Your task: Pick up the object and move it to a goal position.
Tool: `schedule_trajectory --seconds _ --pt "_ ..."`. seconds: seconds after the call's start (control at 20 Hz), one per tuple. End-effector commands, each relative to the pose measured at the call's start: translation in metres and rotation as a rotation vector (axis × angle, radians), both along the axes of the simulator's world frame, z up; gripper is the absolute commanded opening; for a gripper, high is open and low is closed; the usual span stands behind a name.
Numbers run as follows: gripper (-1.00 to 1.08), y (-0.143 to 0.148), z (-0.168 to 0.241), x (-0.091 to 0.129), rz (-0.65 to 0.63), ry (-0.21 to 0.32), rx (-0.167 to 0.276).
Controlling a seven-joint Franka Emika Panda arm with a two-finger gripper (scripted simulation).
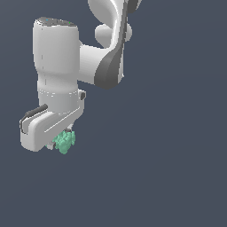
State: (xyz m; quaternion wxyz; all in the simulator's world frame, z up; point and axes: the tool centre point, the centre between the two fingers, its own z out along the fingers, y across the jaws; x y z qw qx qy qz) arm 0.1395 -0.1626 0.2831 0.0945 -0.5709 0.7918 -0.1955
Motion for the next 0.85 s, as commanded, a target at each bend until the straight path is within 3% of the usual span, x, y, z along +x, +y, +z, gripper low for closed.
schedule_trajectory --seconds 0.0,0.4,0.8 --pt "-1.0 -0.015 0.037 0.006 -0.056 -0.06 -0.018" --pt "-1.0 -0.045 0.115 0.006 -0.172 -0.18 -0.058" --pt "-1.0 -0.053 0.139 0.004 -0.207 -0.216 -0.072"
